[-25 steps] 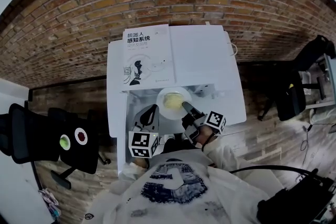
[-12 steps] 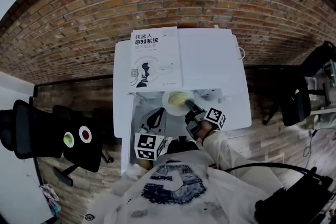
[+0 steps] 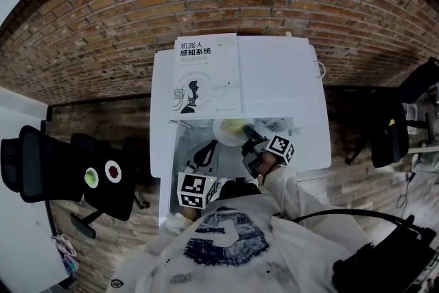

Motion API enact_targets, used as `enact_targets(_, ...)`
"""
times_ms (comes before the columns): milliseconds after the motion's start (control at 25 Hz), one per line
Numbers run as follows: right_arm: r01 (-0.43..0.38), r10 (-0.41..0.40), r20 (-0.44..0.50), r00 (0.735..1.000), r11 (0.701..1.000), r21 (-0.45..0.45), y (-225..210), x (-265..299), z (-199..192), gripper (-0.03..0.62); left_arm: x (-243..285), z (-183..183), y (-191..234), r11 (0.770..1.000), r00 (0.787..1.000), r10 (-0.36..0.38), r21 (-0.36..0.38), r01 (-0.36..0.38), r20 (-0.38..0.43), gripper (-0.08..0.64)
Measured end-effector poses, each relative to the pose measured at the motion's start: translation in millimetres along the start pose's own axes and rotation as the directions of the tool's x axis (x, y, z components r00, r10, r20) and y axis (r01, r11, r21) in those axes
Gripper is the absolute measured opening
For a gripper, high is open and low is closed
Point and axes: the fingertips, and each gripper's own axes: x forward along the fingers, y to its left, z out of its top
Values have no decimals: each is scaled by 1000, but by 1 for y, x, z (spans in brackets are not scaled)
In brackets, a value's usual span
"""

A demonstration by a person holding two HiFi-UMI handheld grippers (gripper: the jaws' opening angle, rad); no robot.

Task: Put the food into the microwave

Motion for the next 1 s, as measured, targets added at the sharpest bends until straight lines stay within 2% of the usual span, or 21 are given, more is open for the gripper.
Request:
enact_targets(320,12,-12,3,1000,1000,19,-1,13,1,34,3,-4,0,1000,1000,-1,-7,1,-13,15)
enact_targets(720,87,-90,48,995,995,46,-8,20,10,34,9,-5,0,1000,1000,-10,-14,10,-20,15)
enact_targets(1000,103,-106,65,992,993,56,-10,23,15,34,14,-7,-1,1000,999,-17,-24,16,-29,15)
